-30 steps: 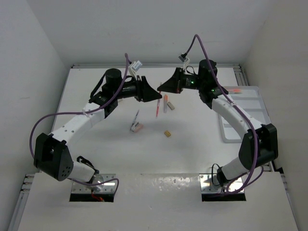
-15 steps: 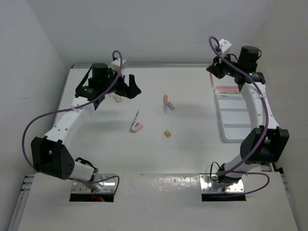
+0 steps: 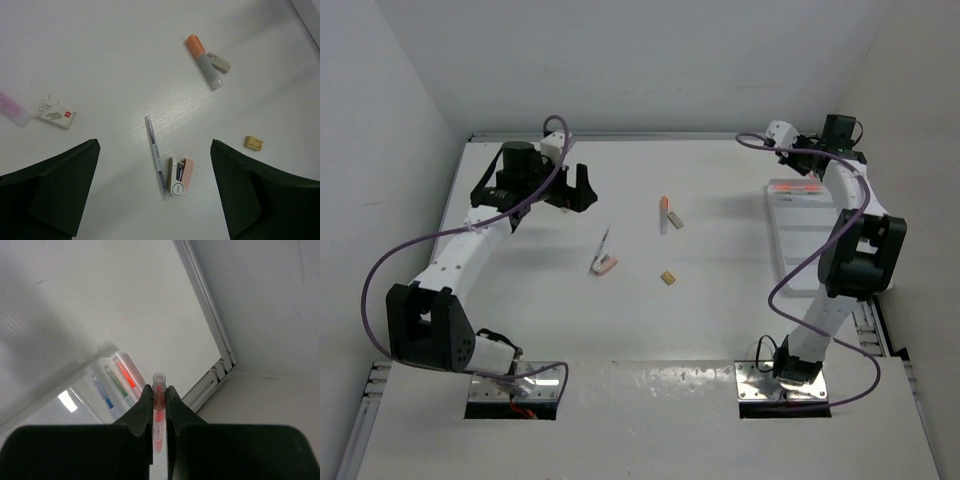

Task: Sort the stationery into containers
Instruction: Place the pen in the storage box.

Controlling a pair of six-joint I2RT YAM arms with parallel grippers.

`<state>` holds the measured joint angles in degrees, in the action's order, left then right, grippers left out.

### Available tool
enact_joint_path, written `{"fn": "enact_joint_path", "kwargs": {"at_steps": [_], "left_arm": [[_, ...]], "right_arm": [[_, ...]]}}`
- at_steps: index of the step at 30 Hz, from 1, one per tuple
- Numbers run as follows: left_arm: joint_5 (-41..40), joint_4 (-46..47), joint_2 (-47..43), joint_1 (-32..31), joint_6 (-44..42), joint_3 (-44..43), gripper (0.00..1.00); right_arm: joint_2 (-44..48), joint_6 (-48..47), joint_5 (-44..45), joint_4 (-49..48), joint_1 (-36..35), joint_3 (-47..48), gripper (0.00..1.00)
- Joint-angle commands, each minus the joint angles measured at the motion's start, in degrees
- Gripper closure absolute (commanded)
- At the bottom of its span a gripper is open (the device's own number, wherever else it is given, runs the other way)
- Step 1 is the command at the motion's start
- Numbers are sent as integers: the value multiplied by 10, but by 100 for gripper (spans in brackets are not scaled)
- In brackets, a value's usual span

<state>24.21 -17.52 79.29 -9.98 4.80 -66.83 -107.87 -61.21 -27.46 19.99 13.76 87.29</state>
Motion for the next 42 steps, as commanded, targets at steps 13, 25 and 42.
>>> {"fn": "enact_joint_path", "kwargs": {"at_steps": [13, 25, 42], "left_arm": [[22, 11, 33, 37, -12, 24, 0], [25, -8, 43, 44, -26, 33, 0], [-106, -113, 201, -42, -96, -49, 39]], "right_arm": [[-117, -150, 95, 43, -9, 85, 100], [-145, -157, 135, 79, -9, 94, 62], [48, 544, -93, 88, -45, 43, 47]]}}
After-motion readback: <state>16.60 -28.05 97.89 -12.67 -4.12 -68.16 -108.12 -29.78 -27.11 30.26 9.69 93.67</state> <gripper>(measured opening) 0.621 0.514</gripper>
